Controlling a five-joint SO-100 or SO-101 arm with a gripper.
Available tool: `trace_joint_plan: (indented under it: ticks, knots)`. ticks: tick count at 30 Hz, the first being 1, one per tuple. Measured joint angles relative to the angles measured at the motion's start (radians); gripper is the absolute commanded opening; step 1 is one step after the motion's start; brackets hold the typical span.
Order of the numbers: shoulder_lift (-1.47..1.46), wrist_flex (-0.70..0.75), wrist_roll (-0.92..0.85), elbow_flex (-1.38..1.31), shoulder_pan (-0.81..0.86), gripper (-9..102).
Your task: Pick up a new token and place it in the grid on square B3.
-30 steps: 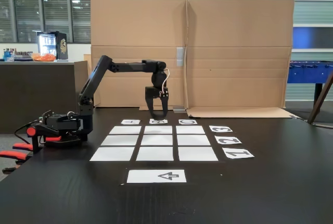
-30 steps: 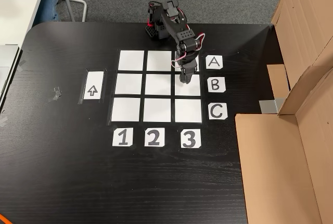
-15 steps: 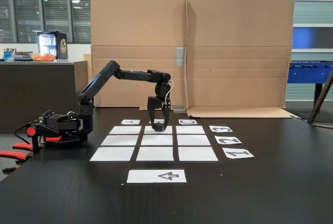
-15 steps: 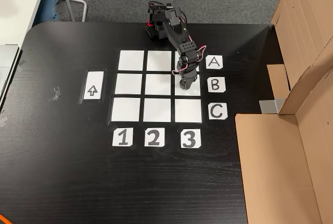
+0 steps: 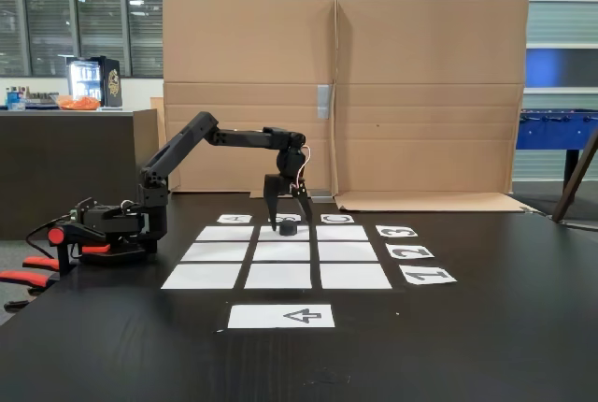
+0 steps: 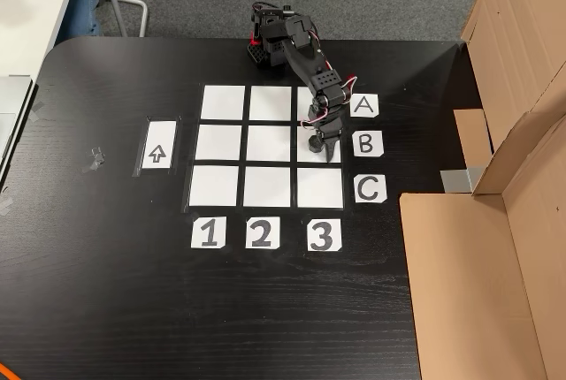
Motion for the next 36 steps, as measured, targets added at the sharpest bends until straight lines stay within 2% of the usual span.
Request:
trace_joint_plan:
  ticks: [11, 25, 36]
  knots:
    - [0.038, 0.038, 0.000, 0.017, -0.018, 59]
    - [0.359, 0.110, 0.011, 0.028, -0.015, 58]
    - [0.600, 0.114, -0.017, 0.094, 0.173, 58]
